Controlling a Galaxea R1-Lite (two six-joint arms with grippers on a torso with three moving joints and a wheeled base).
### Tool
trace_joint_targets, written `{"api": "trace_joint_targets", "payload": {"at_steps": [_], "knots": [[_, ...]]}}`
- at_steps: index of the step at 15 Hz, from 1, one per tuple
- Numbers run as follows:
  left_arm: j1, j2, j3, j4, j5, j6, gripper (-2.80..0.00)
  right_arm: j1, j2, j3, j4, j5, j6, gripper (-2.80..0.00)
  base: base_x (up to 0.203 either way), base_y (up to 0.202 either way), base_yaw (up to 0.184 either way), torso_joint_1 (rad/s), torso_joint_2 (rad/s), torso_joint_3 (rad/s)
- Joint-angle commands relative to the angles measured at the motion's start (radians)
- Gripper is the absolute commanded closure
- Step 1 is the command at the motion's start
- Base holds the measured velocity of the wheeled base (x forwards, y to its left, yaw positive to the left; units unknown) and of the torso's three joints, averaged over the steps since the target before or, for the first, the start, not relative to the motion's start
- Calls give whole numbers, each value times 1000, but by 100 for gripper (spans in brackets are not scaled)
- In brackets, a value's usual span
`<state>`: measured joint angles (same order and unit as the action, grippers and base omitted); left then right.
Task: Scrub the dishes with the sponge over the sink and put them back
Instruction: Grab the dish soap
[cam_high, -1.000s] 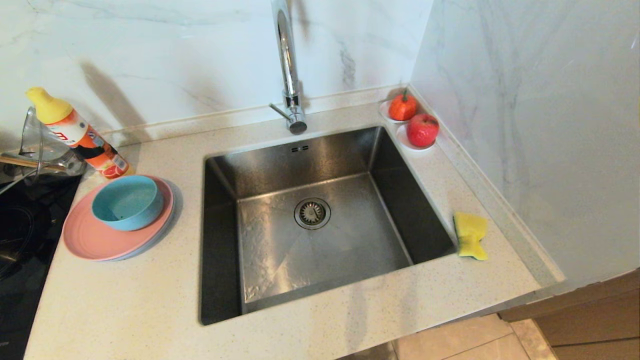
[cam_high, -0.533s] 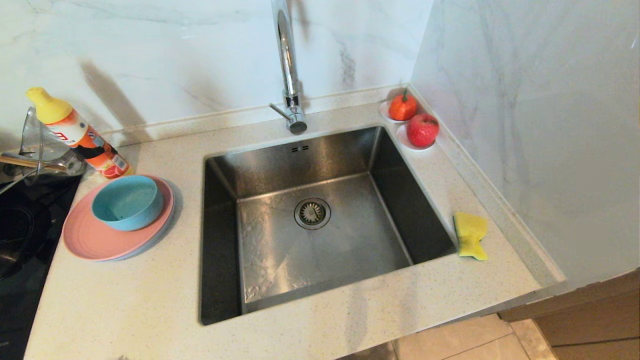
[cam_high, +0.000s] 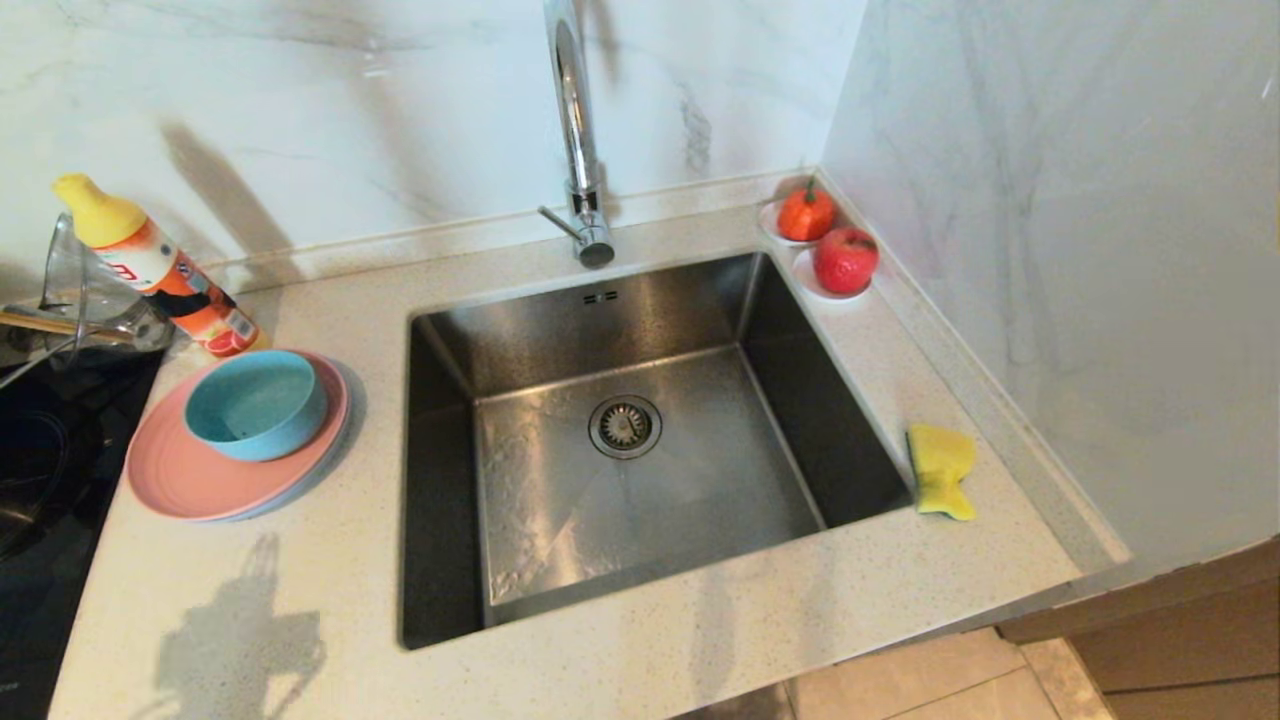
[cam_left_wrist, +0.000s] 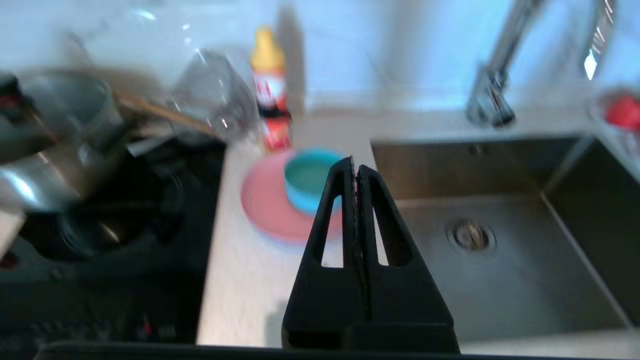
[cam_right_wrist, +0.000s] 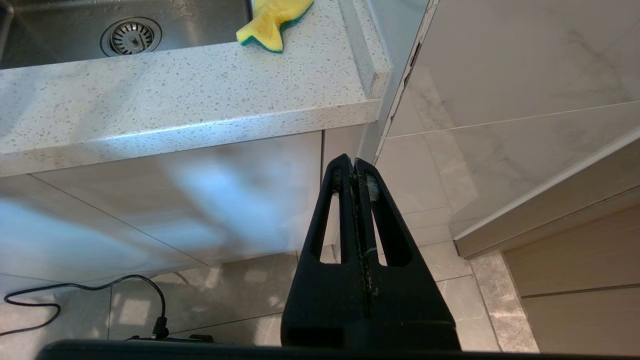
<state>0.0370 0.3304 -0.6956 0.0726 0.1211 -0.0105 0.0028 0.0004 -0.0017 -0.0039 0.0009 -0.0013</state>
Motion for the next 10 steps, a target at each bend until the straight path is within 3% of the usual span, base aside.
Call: {"api": "trace_joint_targets", "payload": {"at_steps": [1, 4, 7, 10], "knots": [[57, 365, -191, 12, 4, -13, 0, 0, 0, 0, -1, 1, 0, 0, 0, 0, 0, 0, 0, 0], [138, 689, -344, 58, -18, -26, 0, 0, 0, 0, -1, 1, 0, 0, 0, 0, 0, 0, 0, 0], [192, 947, -441, 108, -114, -34, 0, 0, 0, 0, -1, 1, 0, 0, 0, 0, 0, 0, 0, 0], [254, 1128, -518, 56, -152, -35, 0, 0, 0, 0, -1, 1, 0, 0, 0, 0, 0, 0, 0, 0]]}}
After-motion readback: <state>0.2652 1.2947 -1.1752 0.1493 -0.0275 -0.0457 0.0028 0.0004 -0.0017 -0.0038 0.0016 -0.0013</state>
